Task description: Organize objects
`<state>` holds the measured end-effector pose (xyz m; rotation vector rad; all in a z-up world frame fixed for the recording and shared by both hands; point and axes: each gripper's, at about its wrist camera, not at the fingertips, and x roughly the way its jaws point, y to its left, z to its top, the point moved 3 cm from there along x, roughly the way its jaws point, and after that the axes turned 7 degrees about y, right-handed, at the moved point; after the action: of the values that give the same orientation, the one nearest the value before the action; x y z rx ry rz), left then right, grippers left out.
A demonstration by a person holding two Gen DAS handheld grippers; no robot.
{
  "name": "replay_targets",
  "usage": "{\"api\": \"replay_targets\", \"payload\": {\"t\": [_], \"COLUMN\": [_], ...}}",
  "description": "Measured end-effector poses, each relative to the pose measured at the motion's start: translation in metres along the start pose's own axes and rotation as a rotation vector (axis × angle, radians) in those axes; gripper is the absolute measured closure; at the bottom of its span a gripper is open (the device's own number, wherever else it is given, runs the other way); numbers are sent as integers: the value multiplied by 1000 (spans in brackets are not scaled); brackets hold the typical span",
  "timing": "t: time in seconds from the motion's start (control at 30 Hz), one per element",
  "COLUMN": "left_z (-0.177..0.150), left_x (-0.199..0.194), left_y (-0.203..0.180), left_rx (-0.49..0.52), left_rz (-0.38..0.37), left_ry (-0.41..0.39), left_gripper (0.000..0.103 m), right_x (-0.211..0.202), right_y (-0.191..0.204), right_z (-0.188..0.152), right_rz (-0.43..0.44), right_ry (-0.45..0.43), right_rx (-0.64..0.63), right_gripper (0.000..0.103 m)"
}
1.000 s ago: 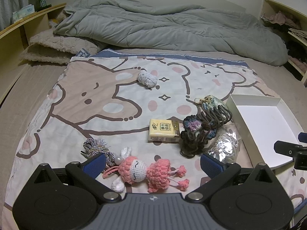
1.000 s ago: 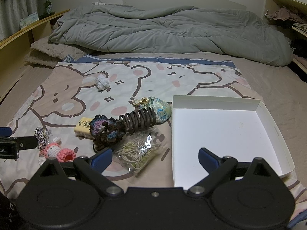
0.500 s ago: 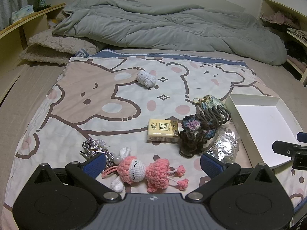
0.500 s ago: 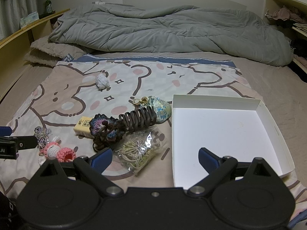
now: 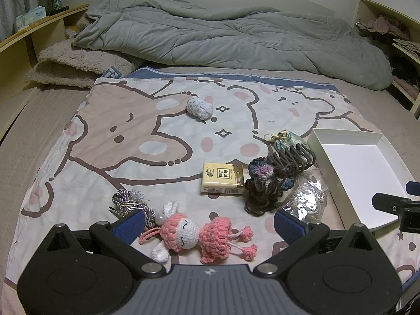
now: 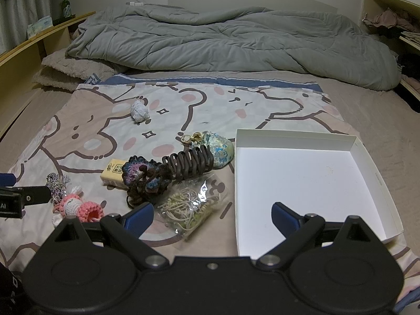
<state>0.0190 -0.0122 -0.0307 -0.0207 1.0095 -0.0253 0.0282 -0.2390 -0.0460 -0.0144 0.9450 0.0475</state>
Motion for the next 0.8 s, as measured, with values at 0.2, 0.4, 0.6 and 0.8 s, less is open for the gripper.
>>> {"api": "replay_targets", "payload": {"t": [0.2,0.4,0.6,0.8], "left_z": [0,0,1,4], "left_x": [0,0,2,10], "left_y": [0,0,2,12], "left_rx": [-1,-1,-34,-105], "left_rz": [1,0,-22,-30], "left_ry": [0,0,7,27], "left_gripper": [0,0,0,0], "right_x": [0,0,0,0], "right_y": [0,-1,-1,5], "right_z": [0,0,1,4], "right_rz": [0,0,2,-23], "right_ry": [0,1,-6,-34], "right_rx": [-3,-3,-9,-56], "right_gripper": [6,6,5,1]}}
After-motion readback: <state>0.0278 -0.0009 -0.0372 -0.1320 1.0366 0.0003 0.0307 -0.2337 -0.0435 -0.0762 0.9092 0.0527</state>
